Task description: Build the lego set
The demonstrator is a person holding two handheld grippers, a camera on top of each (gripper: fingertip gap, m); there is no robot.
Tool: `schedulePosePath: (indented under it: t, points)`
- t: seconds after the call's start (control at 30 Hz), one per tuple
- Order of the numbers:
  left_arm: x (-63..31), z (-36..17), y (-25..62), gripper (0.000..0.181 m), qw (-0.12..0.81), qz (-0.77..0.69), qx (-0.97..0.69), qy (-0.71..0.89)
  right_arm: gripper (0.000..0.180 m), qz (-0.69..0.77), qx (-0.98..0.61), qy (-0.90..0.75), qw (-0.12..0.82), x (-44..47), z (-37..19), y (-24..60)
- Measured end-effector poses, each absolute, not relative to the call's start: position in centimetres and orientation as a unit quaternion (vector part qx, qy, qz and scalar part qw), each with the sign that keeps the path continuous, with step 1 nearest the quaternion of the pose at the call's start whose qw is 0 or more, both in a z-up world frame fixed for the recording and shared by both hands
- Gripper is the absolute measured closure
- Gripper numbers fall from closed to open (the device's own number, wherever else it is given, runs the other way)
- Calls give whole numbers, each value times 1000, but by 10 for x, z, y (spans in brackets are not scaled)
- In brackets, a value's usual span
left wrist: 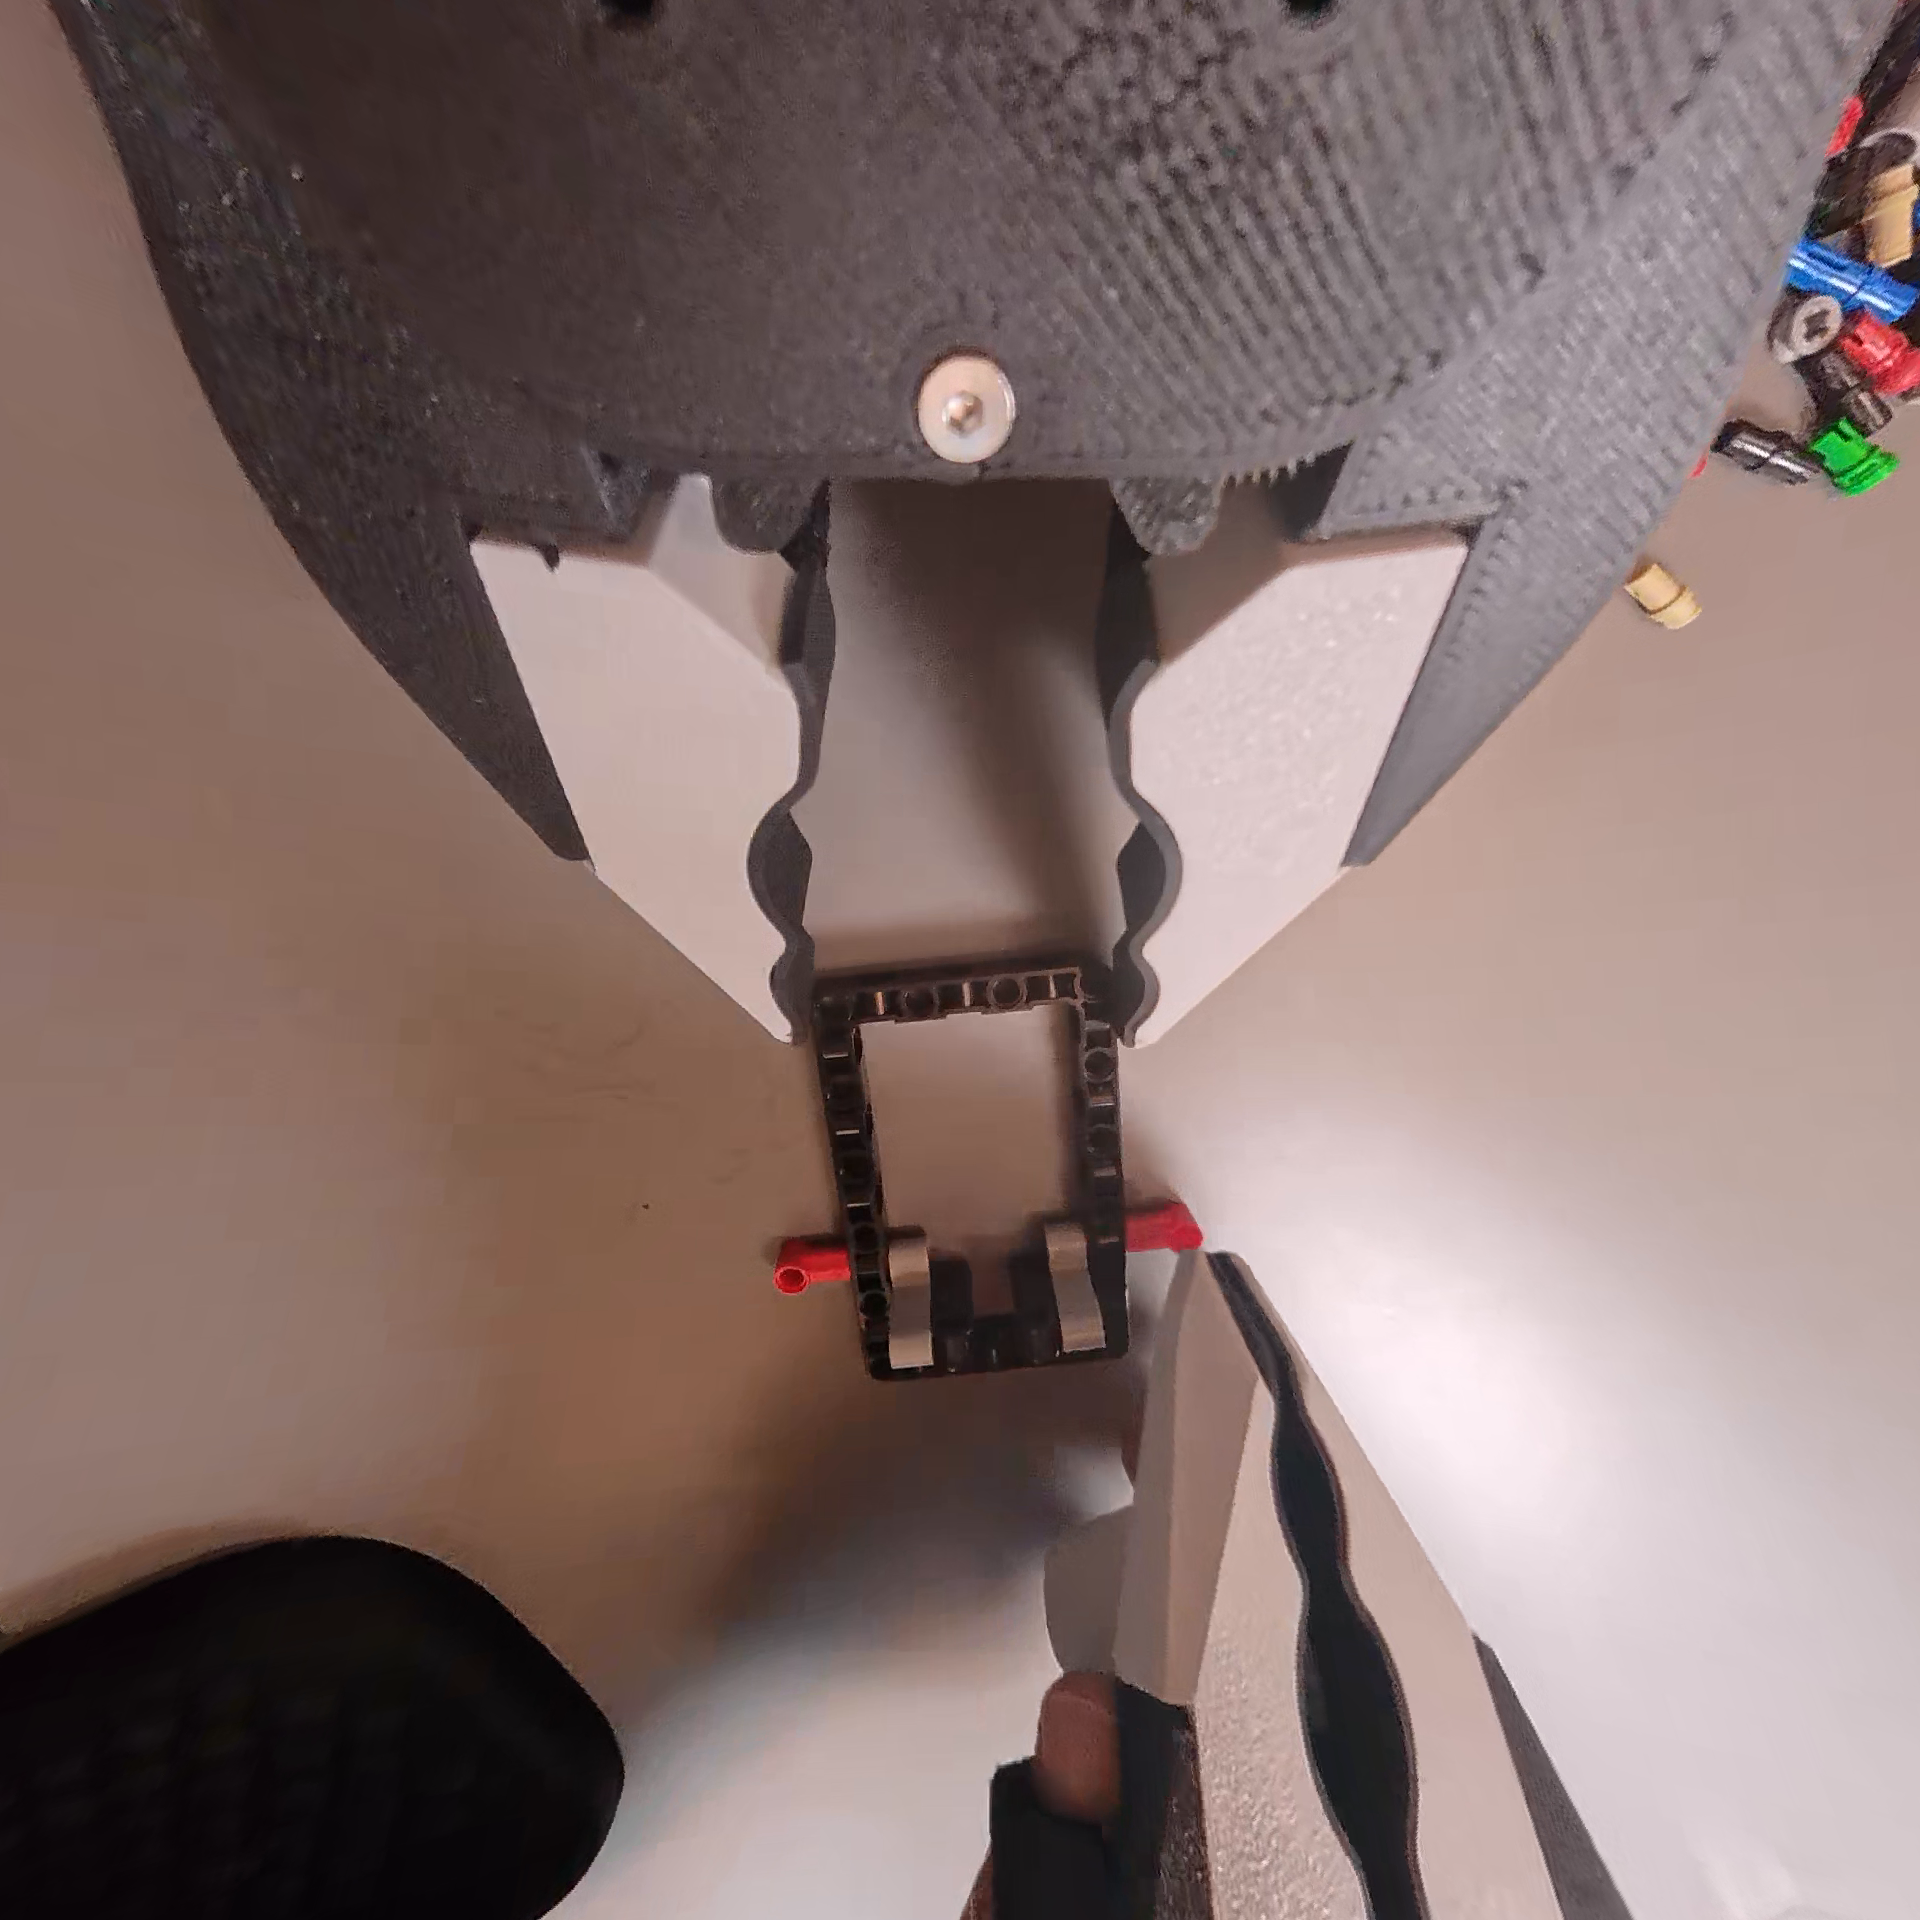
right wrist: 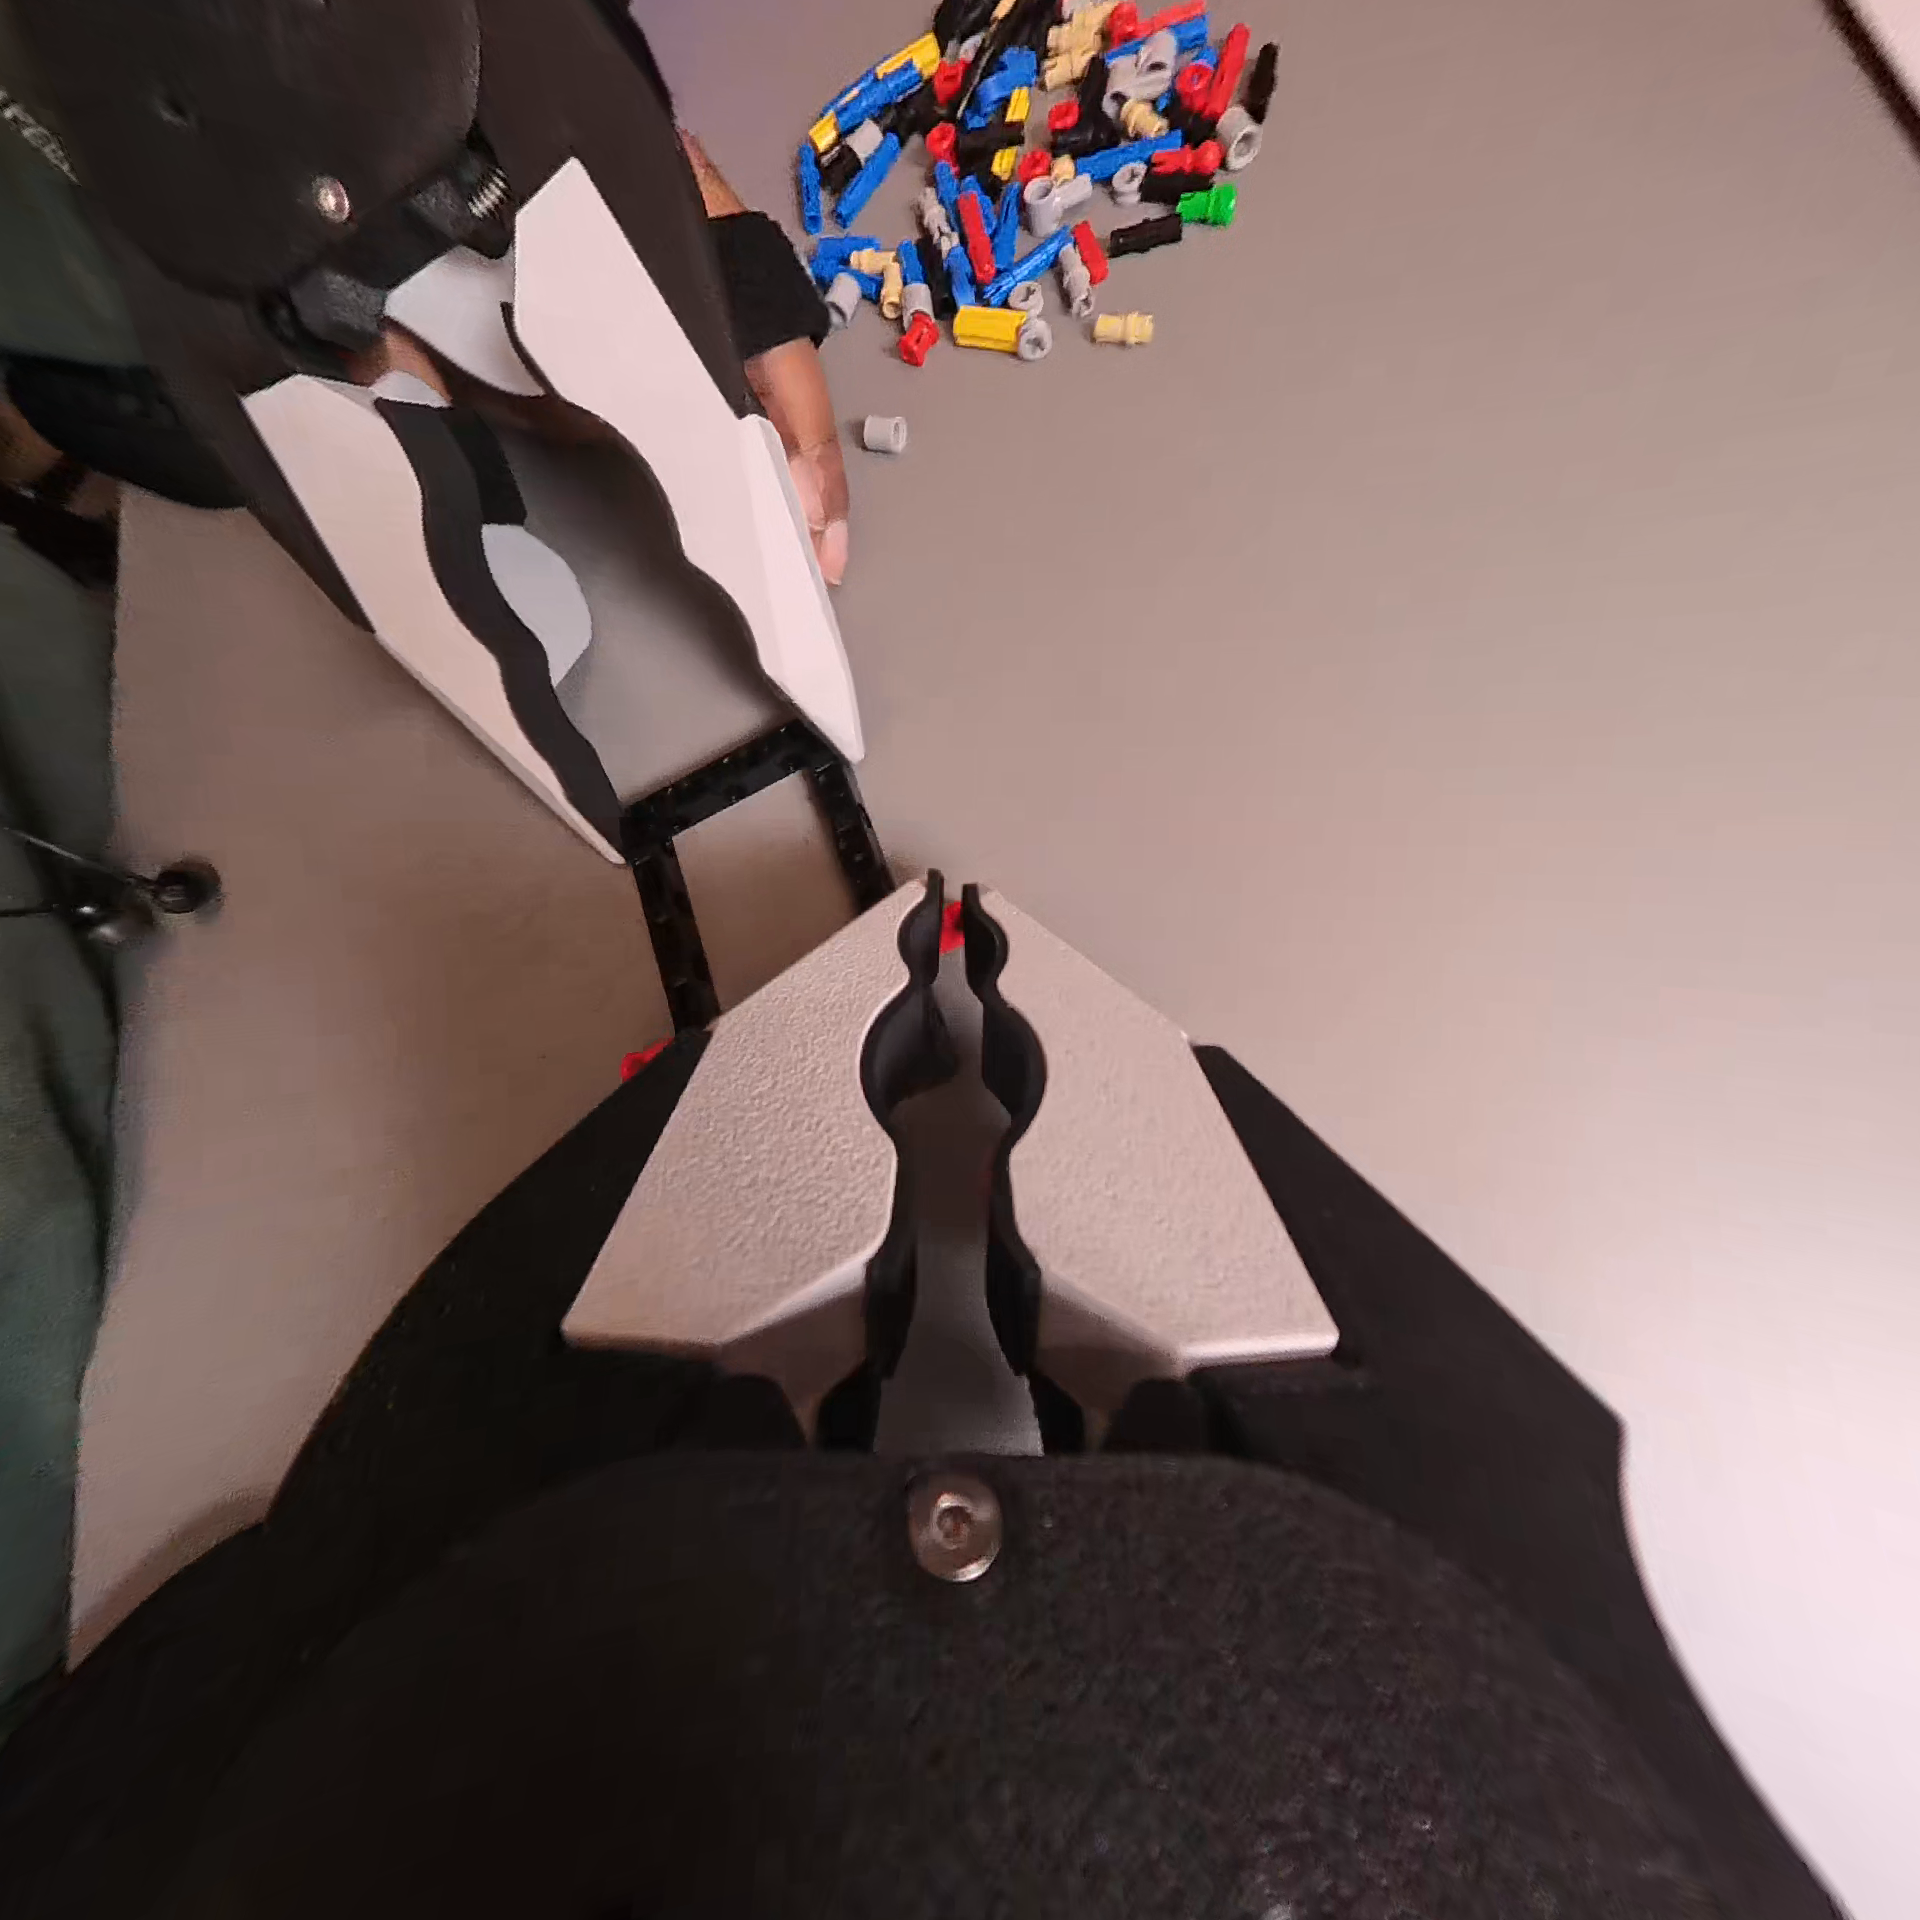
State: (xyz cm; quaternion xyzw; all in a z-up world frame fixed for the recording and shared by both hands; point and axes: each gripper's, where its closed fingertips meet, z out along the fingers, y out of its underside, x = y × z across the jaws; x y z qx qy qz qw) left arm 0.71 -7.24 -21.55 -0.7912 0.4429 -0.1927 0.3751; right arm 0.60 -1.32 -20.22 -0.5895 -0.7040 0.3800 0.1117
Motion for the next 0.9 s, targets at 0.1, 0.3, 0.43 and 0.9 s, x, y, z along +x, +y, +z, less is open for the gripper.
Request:
schedulePosePath:
  t: [0.1,0.3,0.43,0.9]
  points:
    - [7,-216,-72,123,375,-193,-790,444,180,363,-585,-718,102,6,-209,-12]
    - [7,-216,-73,123,372,-192,-794,441,180,354,-574,-732,96,9,-211,-11]
    - [8,-216,-73,123,367,-192,-796,442,180,321,-539,-768,129,11,-213,-12]
    - [8,-215,-70,123,367,-206,-775,472,125,356,-534,-732,227,49,-182,-35]
